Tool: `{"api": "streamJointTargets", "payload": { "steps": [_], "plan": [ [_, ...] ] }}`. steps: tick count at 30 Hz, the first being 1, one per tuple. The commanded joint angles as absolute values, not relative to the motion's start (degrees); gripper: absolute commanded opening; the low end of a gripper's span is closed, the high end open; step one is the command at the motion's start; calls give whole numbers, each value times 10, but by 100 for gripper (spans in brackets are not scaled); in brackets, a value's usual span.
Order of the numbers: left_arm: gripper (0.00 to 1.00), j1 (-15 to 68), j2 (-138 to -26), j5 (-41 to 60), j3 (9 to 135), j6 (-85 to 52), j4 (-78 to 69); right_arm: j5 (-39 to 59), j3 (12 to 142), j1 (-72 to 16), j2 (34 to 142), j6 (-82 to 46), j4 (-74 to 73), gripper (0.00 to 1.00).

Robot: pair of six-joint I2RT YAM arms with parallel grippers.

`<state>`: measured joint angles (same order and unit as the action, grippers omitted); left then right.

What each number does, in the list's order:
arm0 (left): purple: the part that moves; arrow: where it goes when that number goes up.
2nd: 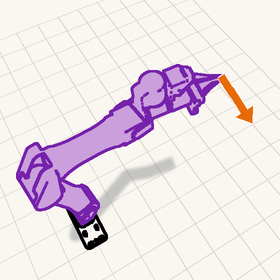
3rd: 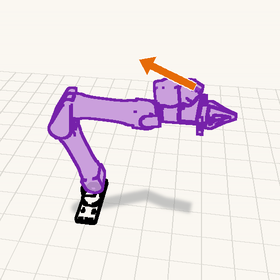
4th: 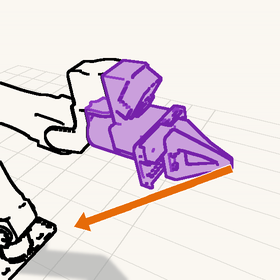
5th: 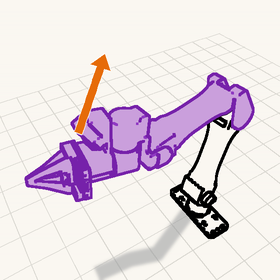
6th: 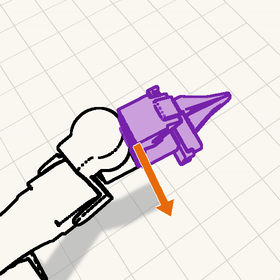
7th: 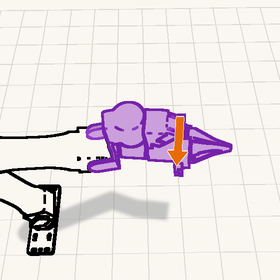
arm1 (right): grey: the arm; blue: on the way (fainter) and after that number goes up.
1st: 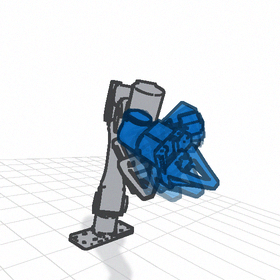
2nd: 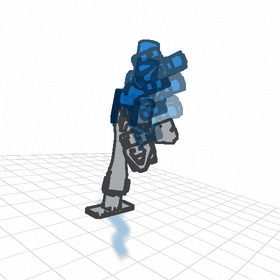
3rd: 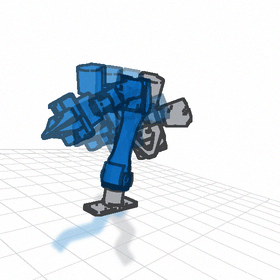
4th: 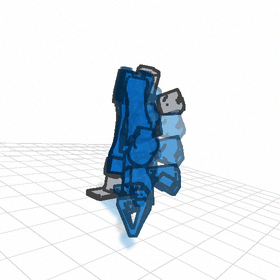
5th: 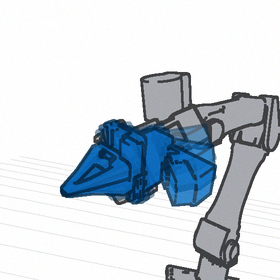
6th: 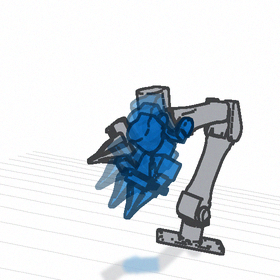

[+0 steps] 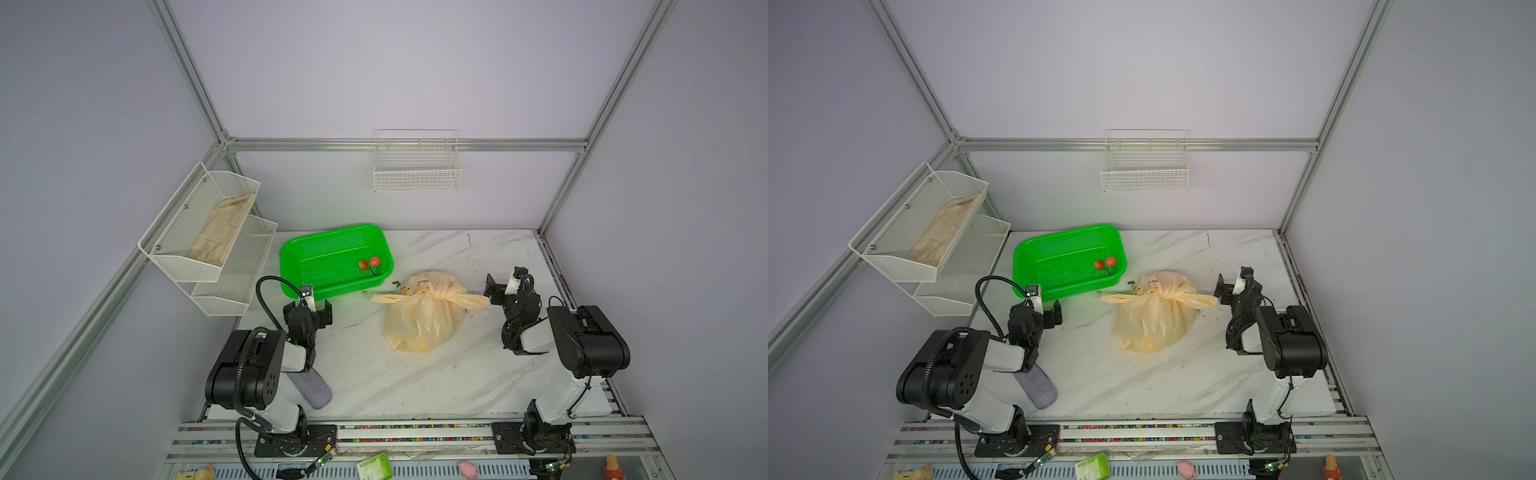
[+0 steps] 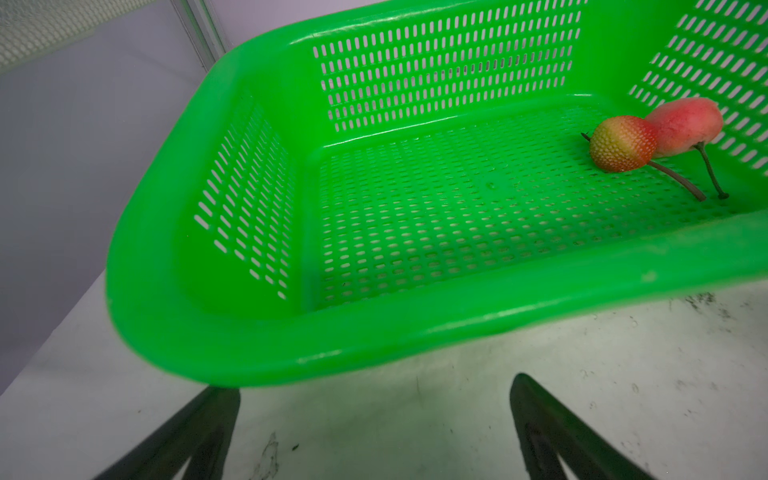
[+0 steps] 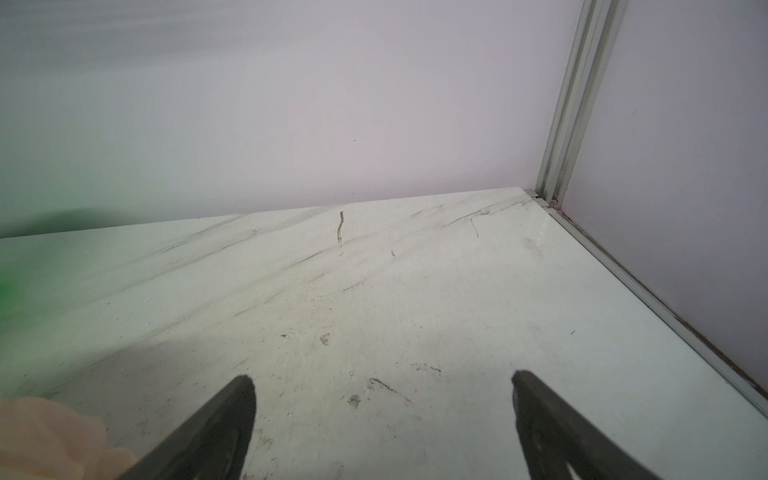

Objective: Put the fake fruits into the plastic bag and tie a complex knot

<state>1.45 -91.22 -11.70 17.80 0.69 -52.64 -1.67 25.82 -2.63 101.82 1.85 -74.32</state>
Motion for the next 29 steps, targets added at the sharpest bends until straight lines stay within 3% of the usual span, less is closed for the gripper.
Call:
{"api": "streamJointTargets", "payload": {
  "steps": [1, 4, 7, 8, 10, 11, 13, 18, 21, 29],
  "plan": [
    [100, 9, -902, -113, 212, 5, -552, -24, 267, -30, 1018, 29, -761, 97],
    [100, 8, -896, -101, 209, 8, -555, -24, 267, -30, 1018, 29, -761, 97],
    [100, 8, -879, -14, 153, 34, -629, -24, 267, -30, 1018, 29, -761, 97],
    [100, 7, -885, -27, 144, 31, -657, -24, 267, -30, 1018, 30, -761, 97],
    [100, 7, -912, -149, 149, -8, -690, -26, 267, -32, 1018, 30, -760, 97],
    [100, 7, -913, -145, 159, -8, -671, -26, 267, -32, 1018, 30, -760, 97],
    [100, 4, -891, -27, 197, 35, -560, -27, 268, -33, 1019, 30, -759, 97],
    [100, 4, -908, -129, 208, -6, -572, -27, 268, -33, 1018, 31, -759, 97],
    [100, 3, -893, -135, 228, -19, -510, -29, 268, -33, 1018, 32, -758, 97],
    [100, 3, -901, -133, 217, -12, -541, -31, 268, -36, 1018, 33, -760, 97]
  ]
}}
